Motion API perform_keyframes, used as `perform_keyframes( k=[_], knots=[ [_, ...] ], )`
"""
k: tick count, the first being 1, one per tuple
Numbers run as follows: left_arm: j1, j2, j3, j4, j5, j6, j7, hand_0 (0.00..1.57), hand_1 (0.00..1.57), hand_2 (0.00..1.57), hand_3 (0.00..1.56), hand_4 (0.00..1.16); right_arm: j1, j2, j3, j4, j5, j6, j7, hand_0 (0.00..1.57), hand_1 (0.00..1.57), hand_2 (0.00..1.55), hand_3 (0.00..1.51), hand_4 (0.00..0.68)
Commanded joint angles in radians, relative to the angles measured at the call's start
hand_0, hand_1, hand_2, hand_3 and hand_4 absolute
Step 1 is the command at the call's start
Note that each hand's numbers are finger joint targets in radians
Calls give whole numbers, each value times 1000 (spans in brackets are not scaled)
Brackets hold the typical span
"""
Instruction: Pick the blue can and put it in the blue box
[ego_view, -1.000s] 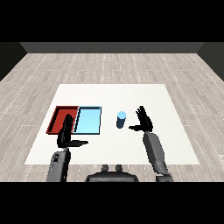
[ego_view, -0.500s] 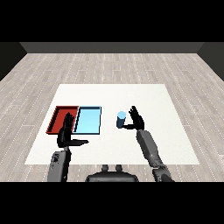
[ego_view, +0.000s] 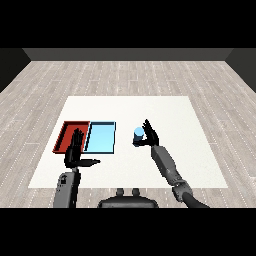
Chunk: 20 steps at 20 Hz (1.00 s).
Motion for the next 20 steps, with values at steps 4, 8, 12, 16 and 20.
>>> perform_keyframes(
  k=[4, 8, 12, 16, 20],
  knots=[
    [16, -26, -30, -21, -12, 14, 10, 0, 0, 0, 0, 0, -48, 1, 65, 156, -37, -8, -92, 0, 0, 0, 0, 0],
    [-7, -34, -31, -19, -7, 20, 15, 0, 0, 0, 0, 0, -161, 1, 199, 254, -201, -86, -110, 0, 0, 0, 0, 0],
    [36, 53, 68, -3, 74, -72, -23, 0, 0, 0, 0, 0, -139, 1, 121, 250, -132, -27, -80, 0, 0, 0, 0, 0],
    [1, 24, 41, -49, 47, -14, 45, 0, 0, 0, 0, 0, -250, 1, 191, 361, -220, -36, -101, 0, 0, 0, 0, 0],
    [-3, 24, 44, -73, 77, -26, 71, 0, 0, 0, 0, 0, -244, 1, 336, 315, -344, -118, -83, 0, 0, 0, 0, 0]
  ],
)
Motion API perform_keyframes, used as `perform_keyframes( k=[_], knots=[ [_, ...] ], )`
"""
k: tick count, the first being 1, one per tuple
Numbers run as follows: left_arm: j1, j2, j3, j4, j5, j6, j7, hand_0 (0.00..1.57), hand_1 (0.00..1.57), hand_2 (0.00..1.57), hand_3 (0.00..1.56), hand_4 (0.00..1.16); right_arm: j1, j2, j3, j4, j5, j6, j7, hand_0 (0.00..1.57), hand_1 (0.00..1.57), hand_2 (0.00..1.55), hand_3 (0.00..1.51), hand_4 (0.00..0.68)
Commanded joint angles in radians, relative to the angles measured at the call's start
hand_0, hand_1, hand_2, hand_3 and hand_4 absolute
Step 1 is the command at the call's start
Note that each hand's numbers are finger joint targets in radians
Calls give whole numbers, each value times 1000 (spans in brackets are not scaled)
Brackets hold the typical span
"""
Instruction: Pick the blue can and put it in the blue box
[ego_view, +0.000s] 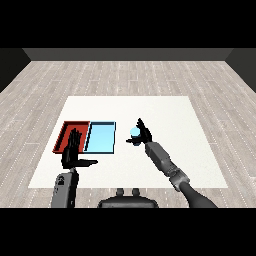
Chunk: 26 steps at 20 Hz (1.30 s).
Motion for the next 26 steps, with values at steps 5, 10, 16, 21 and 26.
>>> perform_keyframes(
  k=[5, 10, 16, 21, 26],
  knots=[
    [-20, 1, 20, 31, 5, 4, -26, 0, 0, 0, 0, 0, -69, 0, 25, 104, -70, 26, -9, 0, 0, 0, 0, 0],
    [-2, 17, 24, -46, 9, 17, 41, 0, 0, 0, 0, 0, -76, 0, 151, 82, -118, -226, 90, 1392, 1392, 1408, 1338, 431],
    [-12, -2, 22, 44, -2, 8, -40, 0, 0, 0, 0, 0, -57, 0, 286, 144, -10, -322, 105, 1493, 1493, 1531, 1487, 535],
    [30, -12, 10, 24, 10, -2, -34, 0, 0, 0, 0, 0, -57, 0, 342, 77, -22, -390, 167, 1537, 1537, 1526, 1479, 538],
    [21, -40, -50, -55, -24, 34, 48, 0, 0, 0, 0, 0, -104, -9, 261, 48, 22, -335, 118, 1511, 1511, 1486, 1423, 559]
  ],
)
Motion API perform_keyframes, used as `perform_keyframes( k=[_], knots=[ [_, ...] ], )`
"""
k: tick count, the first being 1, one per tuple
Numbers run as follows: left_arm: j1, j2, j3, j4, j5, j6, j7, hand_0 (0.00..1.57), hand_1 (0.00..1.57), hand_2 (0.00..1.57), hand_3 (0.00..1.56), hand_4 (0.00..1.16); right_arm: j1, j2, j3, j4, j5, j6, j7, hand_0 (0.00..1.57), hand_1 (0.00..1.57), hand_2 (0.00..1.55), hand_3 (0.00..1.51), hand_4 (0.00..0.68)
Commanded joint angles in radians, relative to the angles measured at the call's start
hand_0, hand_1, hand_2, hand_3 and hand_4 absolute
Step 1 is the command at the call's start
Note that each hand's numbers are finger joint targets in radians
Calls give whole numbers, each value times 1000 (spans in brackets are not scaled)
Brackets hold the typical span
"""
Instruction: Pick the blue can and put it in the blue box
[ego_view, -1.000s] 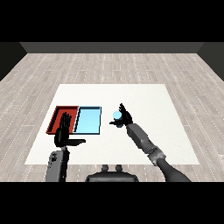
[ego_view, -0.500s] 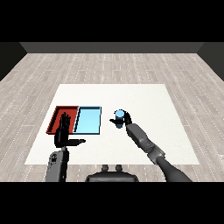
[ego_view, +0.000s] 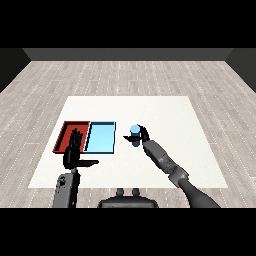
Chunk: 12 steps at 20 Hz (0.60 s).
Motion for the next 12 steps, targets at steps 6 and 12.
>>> perform_keyframes(
  k=[6, 12],
  knots=[
    [-63, -34, -109, 126, -87, 52, -67, 0, 0, 0, 0, 0, -8, -87, 0, -225, 86, 23, 37, 1529, 1529, 1478, 1408, 567],
    [-157, -34, -152, 68, -105, 56, 101, 0, 0, 0, 0, 0, 187, -277, 6, -558, 124, 15, 63, 1526, 1526, 1484, 1416, 584]
  ],
)
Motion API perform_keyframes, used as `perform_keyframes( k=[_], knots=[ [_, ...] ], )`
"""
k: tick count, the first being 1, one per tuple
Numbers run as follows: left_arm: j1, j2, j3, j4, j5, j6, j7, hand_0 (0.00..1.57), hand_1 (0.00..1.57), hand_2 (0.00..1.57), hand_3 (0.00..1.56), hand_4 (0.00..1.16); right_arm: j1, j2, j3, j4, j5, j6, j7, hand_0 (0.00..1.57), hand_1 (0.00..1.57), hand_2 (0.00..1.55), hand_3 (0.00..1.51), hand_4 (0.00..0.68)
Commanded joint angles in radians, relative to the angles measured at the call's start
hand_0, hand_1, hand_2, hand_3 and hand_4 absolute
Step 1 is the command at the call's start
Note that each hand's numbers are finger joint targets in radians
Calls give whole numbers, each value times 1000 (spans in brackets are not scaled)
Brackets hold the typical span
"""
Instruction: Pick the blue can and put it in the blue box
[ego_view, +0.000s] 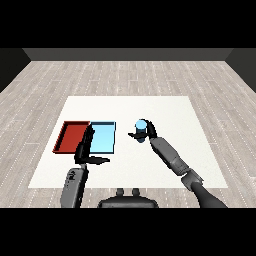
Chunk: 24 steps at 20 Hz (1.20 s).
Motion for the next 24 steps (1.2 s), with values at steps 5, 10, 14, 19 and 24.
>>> perform_keyframes(
  k=[5, 10, 14, 19, 24],
  knots=[
    [-83, -10, -130, 22, -15, 103, 97, 0, 0, 0, 0, 0, 165, -177, 3, -489, 62, -76, 170, 1505, 1505, 1471, 1395, 581],
    [-105, -10, -202, -11, -21, 184, 136, 0, 0, 0, 0, 0, 196, -86, 3, -587, 178, -151, 264, 1501, 1501, 1469, 1395, 590],
    [-178, -10, -250, 83, 10, 237, 142, 0, 0, 0, 0, 0, 159, -70, -6, -659, 241, -178, 369, 1502, 1502, 1469, 1397, 590],
    [-237, -10, -187, 266, 63, 158, 22, 0, 0, 0, 0, 0, 238, -75, -37, -759, 302, -115, 349, 1501, 1501, 1460, 1390, 601],
    [-220, -10, -298, 188, 52, 257, 90, 0, 0, 0, 0, 0, 182, -11, -124, -733, 376, -68, 412, 1470, 1470, 1444, 1383, 581]
  ],
)
